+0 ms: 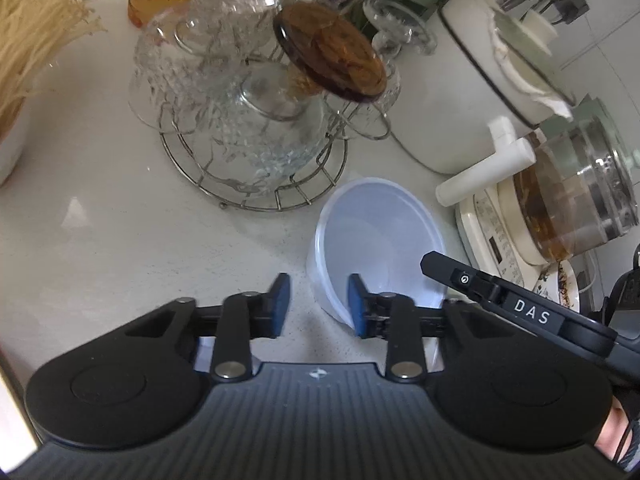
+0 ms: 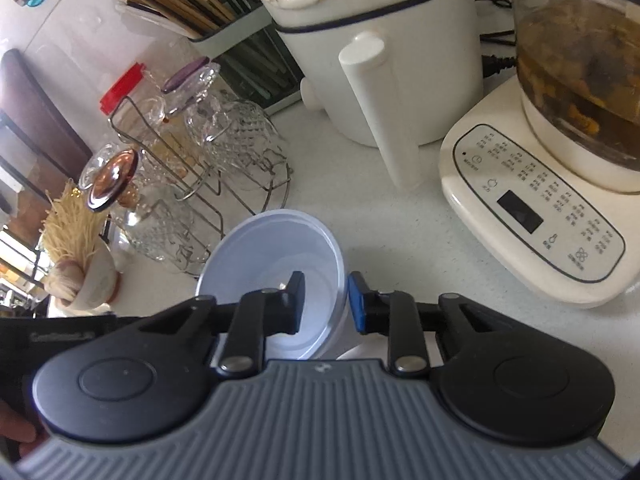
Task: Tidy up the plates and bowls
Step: 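Close the left gripper on the rim of the second translucent bowl, then lift the translucent bowl and carry it over the first translucent bowl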
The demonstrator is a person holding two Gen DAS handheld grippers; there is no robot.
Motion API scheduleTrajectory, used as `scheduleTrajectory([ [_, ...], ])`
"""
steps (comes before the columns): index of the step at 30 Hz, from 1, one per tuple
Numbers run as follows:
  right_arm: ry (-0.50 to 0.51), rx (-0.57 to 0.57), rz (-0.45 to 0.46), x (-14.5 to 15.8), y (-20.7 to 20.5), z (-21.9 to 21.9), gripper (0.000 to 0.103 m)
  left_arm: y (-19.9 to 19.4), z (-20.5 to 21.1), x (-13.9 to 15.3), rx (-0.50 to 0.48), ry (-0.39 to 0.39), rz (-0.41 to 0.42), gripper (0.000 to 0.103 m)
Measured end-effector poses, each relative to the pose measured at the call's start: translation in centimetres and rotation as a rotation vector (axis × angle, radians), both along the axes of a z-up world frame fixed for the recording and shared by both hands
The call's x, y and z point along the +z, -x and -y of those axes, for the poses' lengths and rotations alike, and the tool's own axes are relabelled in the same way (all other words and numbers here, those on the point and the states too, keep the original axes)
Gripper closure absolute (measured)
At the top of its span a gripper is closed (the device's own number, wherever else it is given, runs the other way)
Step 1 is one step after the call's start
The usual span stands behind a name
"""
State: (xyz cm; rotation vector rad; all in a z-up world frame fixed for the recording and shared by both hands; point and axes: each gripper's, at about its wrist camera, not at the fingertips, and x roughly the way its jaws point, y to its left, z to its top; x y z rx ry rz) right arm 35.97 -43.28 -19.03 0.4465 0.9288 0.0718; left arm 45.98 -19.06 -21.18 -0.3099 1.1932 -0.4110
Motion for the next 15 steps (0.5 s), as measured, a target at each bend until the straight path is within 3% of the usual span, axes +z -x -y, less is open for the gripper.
scheduleTrajectory([
  [2,0.0,-0.001,-0.01,-0.2,-0.2,0.1,0.081,-0.1,0.2,-0.3,0.002,0.009,-0.009,0.079],
  [6,-0.011,0.001,-0.034,-0.9,-0.6,0.5,0.082,-0.3,0.8,-0.7,-0.003,0.013,-0.016,0.089],
  [8,-0.022,0.002,-0.04,-1.0,-0.7,0.6,0.089,-0.3,1.1,-0.5,-0.004,0.003,-0.005,0.093],
  [15,-0.064,-0.031,-0.015,-0.5,0.3,1.1,0.091,-0.2,0.9,-0.2,-0.026,0.007,-0.013,0.094],
])
